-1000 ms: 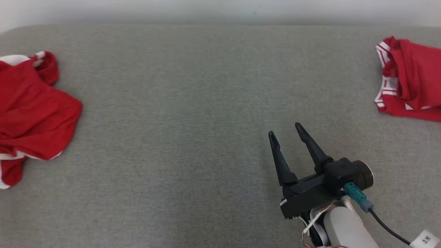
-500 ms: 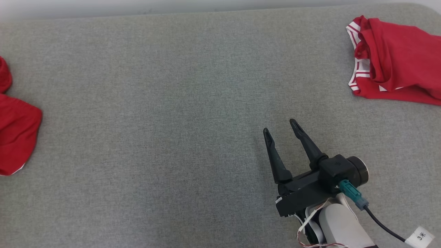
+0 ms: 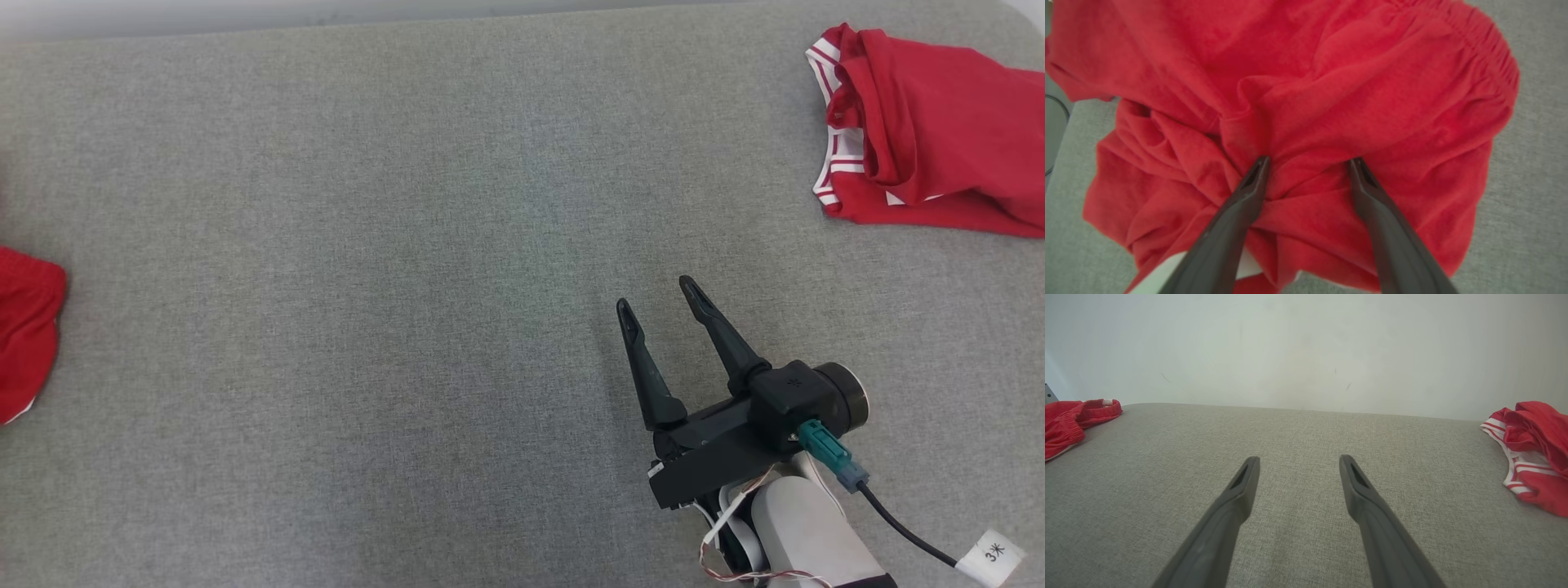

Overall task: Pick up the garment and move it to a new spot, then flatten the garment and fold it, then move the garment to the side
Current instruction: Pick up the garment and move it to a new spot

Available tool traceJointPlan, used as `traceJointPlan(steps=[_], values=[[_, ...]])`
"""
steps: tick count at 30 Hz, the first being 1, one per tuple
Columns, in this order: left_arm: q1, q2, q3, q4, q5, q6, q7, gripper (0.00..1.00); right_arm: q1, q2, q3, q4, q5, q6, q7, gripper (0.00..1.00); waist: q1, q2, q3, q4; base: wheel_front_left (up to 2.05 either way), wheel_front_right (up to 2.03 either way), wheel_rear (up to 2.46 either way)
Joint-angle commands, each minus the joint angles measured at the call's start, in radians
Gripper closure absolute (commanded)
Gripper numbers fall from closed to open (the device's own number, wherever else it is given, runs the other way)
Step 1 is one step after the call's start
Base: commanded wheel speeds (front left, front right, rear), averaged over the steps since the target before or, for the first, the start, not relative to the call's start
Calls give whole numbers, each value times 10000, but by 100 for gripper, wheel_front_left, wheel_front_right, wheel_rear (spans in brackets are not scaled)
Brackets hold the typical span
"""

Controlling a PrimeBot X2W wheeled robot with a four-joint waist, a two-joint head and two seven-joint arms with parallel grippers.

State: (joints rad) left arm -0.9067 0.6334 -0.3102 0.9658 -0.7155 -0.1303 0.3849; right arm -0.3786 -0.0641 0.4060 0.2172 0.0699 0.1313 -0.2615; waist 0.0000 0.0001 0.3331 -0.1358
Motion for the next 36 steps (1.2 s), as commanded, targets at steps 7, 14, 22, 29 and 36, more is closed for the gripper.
traceJointPlan(steps=[7,14,22,29,36], values=[[80,25,-372,40,-272,13,-67,100,-97,-72,40,63,2,-10,-46,0,0,-1,39,-82,0,0,0],[-183,236,-847,-1048,-354,13,-1778,100,30,-82,-118,118,-58,-10,-46,0,0,-1,-160,160,0,0,0],[-657,681,-1760,-2784,-391,13,-3419,100,191,-33,-165,266,141,-10,-33,0,0,-1,-680,384,0,0,0],[-1189,967,-2652,-4419,-307,13,-3806,100,269,2,-254,209,265,-10,-33,0,0,-1,-983,264,0,0,0],[-1598,875,-3246,-6377,-136,13,-3705,100,404,58,-408,130,354,-10,-34,0,0,-1,-1079,-358,0,0,0]])
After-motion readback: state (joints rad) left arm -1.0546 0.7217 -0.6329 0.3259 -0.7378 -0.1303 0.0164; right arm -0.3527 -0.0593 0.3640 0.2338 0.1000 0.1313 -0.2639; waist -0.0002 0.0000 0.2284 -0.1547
